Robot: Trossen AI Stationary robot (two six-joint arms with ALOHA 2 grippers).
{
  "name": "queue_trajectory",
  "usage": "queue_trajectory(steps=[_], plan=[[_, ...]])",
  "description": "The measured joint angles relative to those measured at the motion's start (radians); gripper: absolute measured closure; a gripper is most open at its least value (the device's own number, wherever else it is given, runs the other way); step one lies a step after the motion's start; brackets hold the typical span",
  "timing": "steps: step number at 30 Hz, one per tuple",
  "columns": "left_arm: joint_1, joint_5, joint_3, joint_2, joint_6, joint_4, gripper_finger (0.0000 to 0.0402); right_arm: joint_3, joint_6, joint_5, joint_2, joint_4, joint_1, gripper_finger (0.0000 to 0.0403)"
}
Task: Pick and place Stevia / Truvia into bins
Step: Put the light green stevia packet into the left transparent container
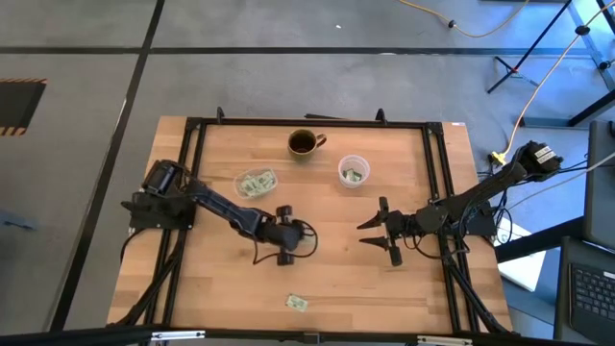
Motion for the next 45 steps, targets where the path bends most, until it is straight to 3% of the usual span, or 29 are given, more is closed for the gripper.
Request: queue_trajectory(steps=[8,13,23,35,45], plan=[[-0.028,0.208,-0.009,-0.133,-0.145,-0.435,0.0400,0.000,0.003,0.000,0.000,-0.012,0.000,0.0232],[-0.053,0.296,-0.008,-0.141,-0.183,-0.531,0.0400,0.000,0.005,0.000,0.000,-0.017,0.000,0.0232],[-0.053,0.285,-0.015,-0.188,-0.189,-0.531,0.0393,0.000,0.004,0.000,0.000,-0.018,0.000,0.0232],[-0.050,0.272,-0.014,-0.292,-0.182,-0.520,0.0335,0.000,0.004,0.000,0.000,-0.018,0.000,0.0232],[-0.058,0.312,-0.011,-0.229,-0.110,-0.425,0.0329,0.000,0.007,0.000,0.000,-0.022,0.000,0.0232]])
